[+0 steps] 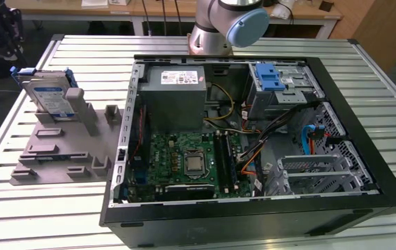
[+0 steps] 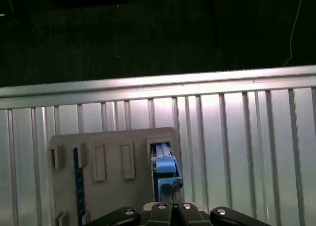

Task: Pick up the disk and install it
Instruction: 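Pick up the disk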

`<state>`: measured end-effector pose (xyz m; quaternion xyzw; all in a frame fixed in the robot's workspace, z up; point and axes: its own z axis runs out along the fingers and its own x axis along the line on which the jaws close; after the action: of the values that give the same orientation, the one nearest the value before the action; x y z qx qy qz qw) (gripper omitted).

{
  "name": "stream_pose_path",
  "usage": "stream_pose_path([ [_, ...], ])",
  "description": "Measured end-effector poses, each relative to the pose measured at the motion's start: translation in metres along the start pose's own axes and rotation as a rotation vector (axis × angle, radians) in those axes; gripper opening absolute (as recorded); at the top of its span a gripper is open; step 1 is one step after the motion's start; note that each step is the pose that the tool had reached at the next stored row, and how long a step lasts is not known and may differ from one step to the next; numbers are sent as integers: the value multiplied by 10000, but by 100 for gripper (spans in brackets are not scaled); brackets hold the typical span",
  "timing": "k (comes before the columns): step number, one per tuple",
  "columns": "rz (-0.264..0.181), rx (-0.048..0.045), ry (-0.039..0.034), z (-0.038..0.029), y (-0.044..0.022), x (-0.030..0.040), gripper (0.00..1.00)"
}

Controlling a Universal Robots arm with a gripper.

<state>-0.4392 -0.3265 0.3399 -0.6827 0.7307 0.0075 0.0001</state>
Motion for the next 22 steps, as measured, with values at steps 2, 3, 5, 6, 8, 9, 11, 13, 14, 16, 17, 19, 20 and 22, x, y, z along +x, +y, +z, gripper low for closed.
stream_pose_path([
  [2, -277, -3, 3, 0, 0, 0, 11],
  [3, -324, -3, 3, 1, 0, 0, 11],
  [5, -327, -3, 3, 1, 0, 0, 11],
  [6, -328, -3, 3, 1, 0, 0, 11],
  [8, -329, -3, 3, 1, 0, 0, 11],
  [9, -330, -3, 3, 1, 0, 0, 11],
  [11, -330, -2, 3, 1, 0, 0, 11],
  [13, -332, -2, 3, 1, 0, 0, 11],
  [14, -332, -2, 3, 1, 0, 0, 16],
  [16, -333, -2, 3, 1, 0, 0, 23],
  [17, -334, -3, 3, 1, 0, 0, 23],
  [19, -344, -3, 4, 3, 0, 0, 35],
  [20, -353, -3, 6, 5, 0, 0, 41],
  [22, -363, 0, 21, 12, 0, 0, 47],
])
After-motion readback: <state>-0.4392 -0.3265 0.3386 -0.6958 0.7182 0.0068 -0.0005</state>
